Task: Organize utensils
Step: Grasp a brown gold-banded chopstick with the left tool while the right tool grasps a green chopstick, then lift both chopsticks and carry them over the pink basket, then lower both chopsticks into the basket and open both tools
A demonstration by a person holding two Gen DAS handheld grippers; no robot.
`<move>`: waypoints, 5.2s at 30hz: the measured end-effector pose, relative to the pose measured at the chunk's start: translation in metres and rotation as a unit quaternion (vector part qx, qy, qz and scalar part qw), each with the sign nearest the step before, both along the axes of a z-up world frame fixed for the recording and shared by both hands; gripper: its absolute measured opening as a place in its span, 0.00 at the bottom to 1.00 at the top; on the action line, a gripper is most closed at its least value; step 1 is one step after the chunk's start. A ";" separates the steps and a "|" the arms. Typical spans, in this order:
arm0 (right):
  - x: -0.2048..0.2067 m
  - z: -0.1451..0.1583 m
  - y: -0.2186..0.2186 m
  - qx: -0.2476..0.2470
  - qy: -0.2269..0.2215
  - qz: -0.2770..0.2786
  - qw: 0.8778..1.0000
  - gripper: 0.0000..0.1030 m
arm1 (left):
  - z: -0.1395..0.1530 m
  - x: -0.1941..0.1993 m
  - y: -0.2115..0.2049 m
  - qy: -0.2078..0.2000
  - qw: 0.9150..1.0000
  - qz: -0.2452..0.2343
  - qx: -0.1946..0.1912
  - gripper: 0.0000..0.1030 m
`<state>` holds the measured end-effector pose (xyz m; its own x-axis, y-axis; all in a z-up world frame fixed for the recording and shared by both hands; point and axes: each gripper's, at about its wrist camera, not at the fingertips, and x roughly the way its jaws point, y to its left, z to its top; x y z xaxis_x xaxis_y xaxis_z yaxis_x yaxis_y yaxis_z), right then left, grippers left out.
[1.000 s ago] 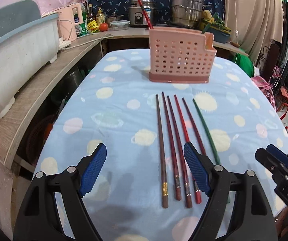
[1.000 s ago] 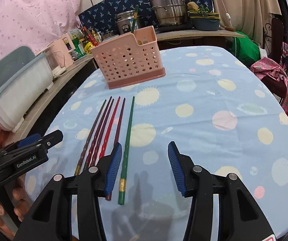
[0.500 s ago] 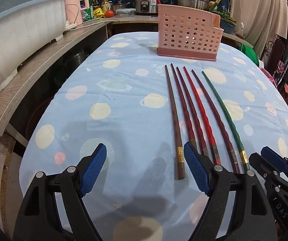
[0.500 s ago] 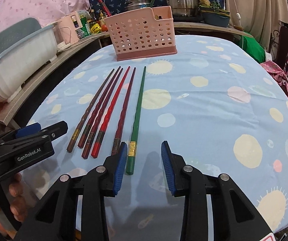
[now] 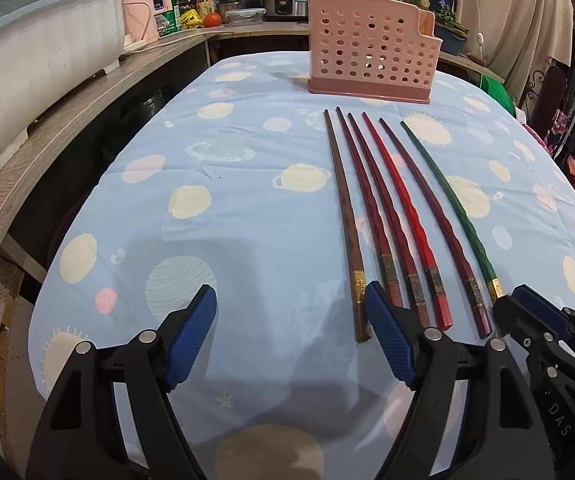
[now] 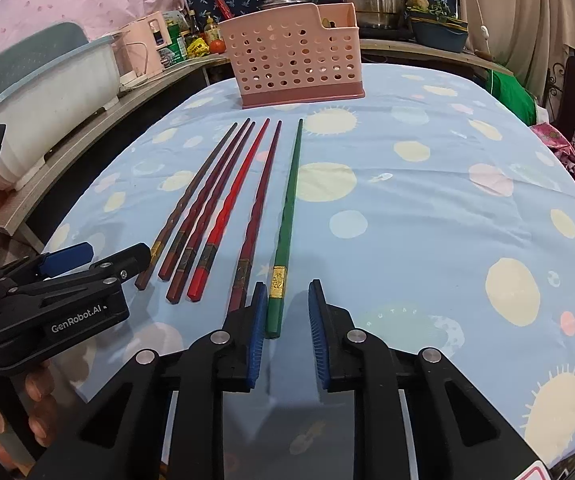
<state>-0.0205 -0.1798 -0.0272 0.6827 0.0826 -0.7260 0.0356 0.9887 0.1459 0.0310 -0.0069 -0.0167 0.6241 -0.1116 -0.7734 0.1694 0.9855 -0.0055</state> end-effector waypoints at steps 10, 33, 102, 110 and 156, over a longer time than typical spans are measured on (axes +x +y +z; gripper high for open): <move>0.000 -0.001 0.002 -0.009 -0.004 0.002 1.000 0.19 | -0.006 0.002 -0.003 0.006 1.000 -0.002 0.005 0.67; -0.002 -0.002 0.004 -0.026 -0.012 0.003 1.000 0.14 | -0.005 0.001 -0.005 -0.002 1.000 -0.002 0.000 0.38; 0.071 0.193 -0.090 0.099 -0.229 -0.044 0.967 0.07 | 0.215 0.088 -0.004 -0.159 0.983 0.000 -0.091 0.07; 0.108 0.232 -0.099 0.116 -0.280 -0.050 0.952 0.07 | 0.271 0.110 -0.015 -0.221 0.969 -0.002 -0.111 0.07; 0.235 0.193 -0.094 0.107 -0.229 -0.081 0.964 0.17 | 0.219 0.225 -0.031 -0.194 0.968 0.028 -0.159 0.35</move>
